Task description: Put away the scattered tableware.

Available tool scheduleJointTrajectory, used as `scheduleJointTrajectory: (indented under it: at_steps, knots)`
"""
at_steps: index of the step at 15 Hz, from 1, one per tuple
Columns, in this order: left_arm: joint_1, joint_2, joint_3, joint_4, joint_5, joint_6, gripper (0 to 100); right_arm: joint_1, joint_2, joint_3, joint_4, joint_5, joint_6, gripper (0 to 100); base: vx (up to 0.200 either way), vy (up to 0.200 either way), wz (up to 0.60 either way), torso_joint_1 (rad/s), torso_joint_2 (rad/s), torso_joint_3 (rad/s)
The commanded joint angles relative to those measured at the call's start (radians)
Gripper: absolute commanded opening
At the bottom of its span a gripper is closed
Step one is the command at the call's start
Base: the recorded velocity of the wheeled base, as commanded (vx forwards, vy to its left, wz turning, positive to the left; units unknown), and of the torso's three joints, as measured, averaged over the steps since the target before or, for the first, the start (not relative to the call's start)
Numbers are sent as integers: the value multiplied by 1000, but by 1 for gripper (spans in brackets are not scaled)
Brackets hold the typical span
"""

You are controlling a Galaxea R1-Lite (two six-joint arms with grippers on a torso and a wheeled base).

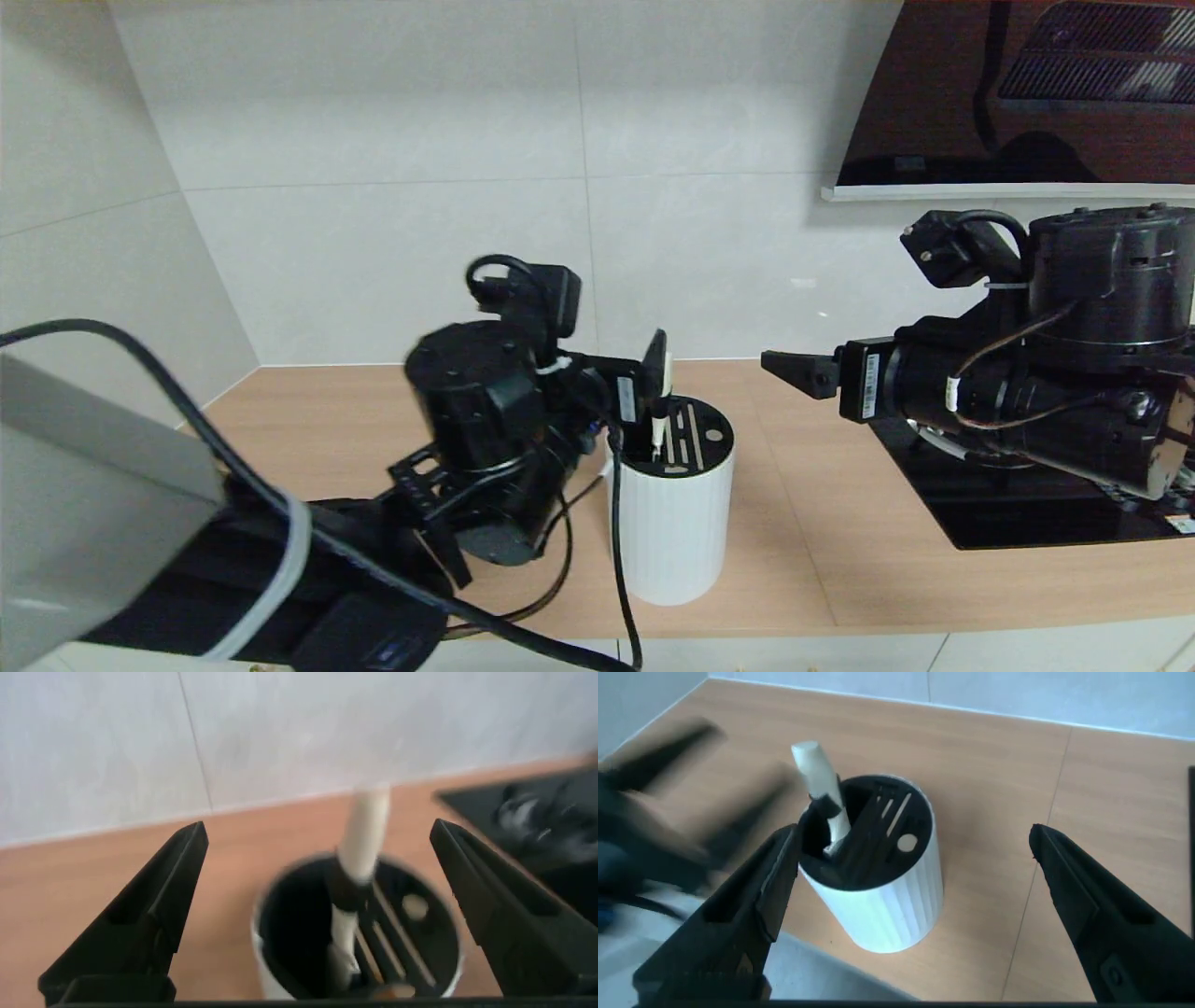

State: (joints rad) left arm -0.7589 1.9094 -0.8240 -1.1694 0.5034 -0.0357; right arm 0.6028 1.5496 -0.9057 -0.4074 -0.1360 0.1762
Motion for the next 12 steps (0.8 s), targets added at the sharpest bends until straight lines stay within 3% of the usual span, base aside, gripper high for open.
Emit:
scheduleJointTrajectory:
  at_steps: [1,4,7,8,10,12]
  knots:
    - [67,-231,65,-1,-55,-6,100,-3,-74,25,-1,-2,-41,100,0,0,0,0,0,0]
    - [136,-458,158,10,-100,-6,100,-29,-172,44,-1,-7,-61,100,0,0,0,0,0,0]
    - [164,-742,306,172,-115,-4,100,-43,-375,142,7,-13,-75,100,0,0,0,0,0,0]
    - [170,-826,335,243,-115,-4,100,-47,-436,169,9,-17,-90,100,0,0,0,0,0,0]
    - [259,-1090,384,507,-135,-4,100,-126,-643,271,18,-36,-130,100,0,0,0,0,0,0]
    - [348,-1331,382,771,-209,-4,100,-209,-870,360,108,-34,-130,100,0,0,0,0,0,0]
